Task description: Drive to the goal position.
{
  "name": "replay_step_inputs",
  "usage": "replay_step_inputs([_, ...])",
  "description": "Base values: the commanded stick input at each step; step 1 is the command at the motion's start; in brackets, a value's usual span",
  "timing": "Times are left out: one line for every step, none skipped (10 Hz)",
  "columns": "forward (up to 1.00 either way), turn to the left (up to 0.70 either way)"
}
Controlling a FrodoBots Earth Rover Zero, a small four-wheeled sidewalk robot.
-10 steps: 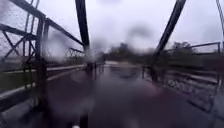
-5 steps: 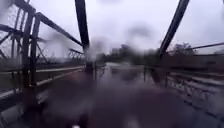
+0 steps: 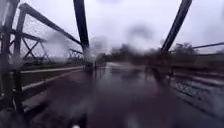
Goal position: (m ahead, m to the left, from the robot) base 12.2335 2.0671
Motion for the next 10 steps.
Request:
replay_step_inputs([0.70, 0.00])
replay_step_inputs([0.70, 0.00])
replay_step_inputs([0.70, 0.00])
replay_step_inputs([0.70, 0.00])
replay_step_inputs([0.70, 0.00])
replay_step_inputs([0.70, 0.00])
replay_step_inputs([0.70, 0.00])
replay_step_inputs([0.70, 0.00])
replay_step_inputs([0.70, 0.00])
replay_step_inputs([0.70, 0.00])
